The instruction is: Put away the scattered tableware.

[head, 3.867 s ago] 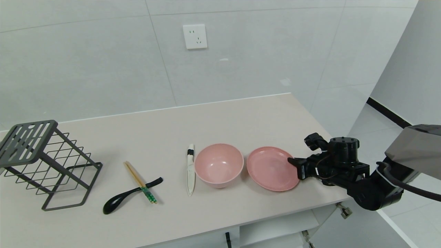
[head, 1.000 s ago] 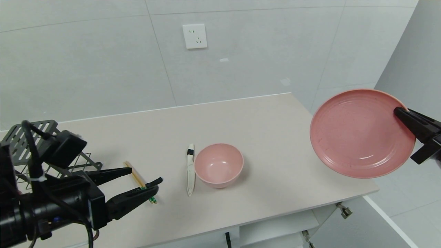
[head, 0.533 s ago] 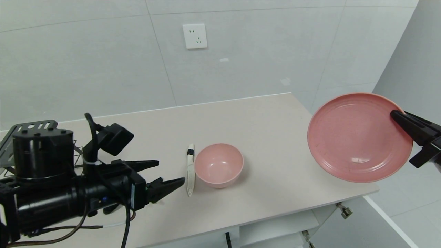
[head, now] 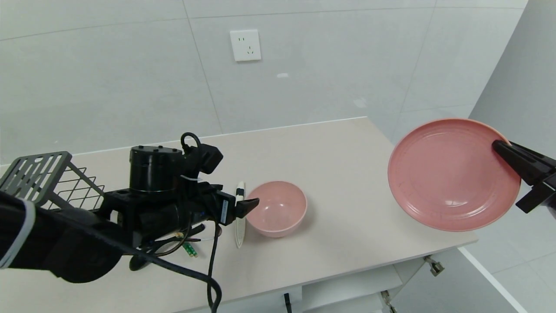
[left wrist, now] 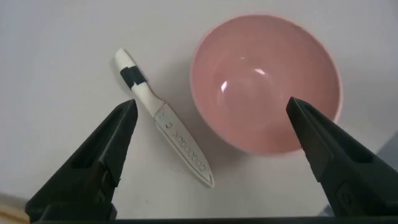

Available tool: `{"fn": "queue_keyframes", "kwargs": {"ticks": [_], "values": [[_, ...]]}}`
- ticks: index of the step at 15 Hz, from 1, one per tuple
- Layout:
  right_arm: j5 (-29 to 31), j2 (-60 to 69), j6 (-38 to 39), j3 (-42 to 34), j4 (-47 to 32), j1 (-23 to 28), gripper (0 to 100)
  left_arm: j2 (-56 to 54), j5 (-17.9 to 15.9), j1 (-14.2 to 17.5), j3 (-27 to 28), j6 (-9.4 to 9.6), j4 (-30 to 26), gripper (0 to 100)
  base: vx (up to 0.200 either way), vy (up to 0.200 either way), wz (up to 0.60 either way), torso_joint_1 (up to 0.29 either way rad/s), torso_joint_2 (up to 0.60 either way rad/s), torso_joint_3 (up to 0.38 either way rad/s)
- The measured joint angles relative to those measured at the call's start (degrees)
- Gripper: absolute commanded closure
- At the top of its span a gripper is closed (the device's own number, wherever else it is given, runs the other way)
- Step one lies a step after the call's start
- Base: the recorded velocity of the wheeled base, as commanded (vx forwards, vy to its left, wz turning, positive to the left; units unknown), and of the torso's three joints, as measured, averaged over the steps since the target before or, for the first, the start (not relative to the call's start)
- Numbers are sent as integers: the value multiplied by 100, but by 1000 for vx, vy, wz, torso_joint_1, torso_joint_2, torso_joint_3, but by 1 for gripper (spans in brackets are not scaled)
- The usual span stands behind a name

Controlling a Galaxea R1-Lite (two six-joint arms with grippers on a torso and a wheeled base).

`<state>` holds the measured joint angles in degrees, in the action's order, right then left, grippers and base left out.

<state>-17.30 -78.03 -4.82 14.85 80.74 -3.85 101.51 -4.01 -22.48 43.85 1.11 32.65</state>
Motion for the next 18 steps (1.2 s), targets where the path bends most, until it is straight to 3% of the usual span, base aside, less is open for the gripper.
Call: {"fn": "queue_keyframes", "kwargs": {"ticks": [6,8,18], "values": [[0,-9,-16,-9,-2,0,100,703,51,-15,260,-35,-27,0,0,0,0,0,0,0],[0,-9,-18,-9,0,-2,100,863,56,-4,300,-149,-13,0,0,0,0,0,0,0],[1,-18,-16,-9,-2,-35,100,1189,13,-9,444,-189,-2,0,0,0,0,0,0,0]]}}
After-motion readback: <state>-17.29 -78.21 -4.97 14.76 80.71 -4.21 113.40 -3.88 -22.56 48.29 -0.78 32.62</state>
